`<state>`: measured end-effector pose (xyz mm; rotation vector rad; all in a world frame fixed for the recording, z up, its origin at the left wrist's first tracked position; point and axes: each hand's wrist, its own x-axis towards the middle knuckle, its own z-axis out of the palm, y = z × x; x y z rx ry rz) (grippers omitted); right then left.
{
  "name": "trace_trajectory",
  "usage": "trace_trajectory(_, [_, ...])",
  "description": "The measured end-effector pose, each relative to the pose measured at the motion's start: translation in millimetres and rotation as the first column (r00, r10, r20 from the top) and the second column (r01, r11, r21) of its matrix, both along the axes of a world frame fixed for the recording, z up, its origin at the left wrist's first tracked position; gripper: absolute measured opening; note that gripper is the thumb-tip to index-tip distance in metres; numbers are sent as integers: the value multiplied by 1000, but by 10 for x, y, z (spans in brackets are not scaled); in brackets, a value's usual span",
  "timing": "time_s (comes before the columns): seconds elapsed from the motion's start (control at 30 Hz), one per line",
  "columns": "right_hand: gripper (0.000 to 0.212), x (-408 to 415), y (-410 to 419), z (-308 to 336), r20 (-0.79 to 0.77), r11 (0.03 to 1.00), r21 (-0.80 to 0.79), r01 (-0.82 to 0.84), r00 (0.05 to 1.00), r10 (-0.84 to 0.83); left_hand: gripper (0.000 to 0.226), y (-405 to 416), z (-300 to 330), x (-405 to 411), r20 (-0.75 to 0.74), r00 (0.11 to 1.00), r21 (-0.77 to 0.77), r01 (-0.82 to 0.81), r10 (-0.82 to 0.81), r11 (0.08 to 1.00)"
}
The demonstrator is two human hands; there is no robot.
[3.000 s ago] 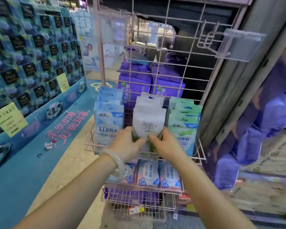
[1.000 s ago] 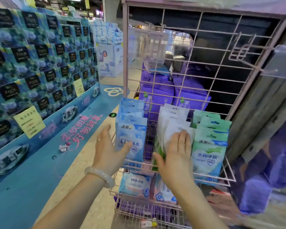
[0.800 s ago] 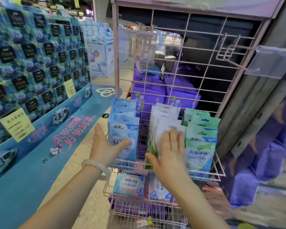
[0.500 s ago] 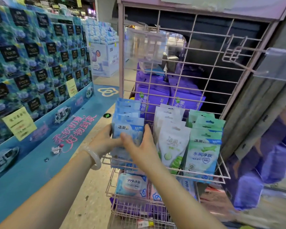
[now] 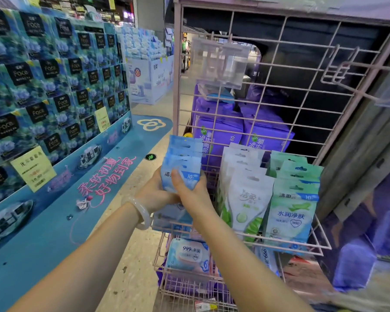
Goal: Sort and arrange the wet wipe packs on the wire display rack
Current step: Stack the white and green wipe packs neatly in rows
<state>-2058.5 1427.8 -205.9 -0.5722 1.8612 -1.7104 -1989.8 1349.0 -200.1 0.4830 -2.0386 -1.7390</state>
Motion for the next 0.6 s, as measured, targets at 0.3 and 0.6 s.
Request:
trace_trajectory(0.3, [44, 50, 756, 233, -410, 997, -81, 15, 911, -47, 64, 397, 116, 225, -128, 832, -149, -555, 540, 819])
trace_trajectory(0.6, [35, -950, 1936, 63, -194, 840, -132, 527, 817, -543, 61, 1903, -94, -583, 135, 967, -47, 224, -216, 973])
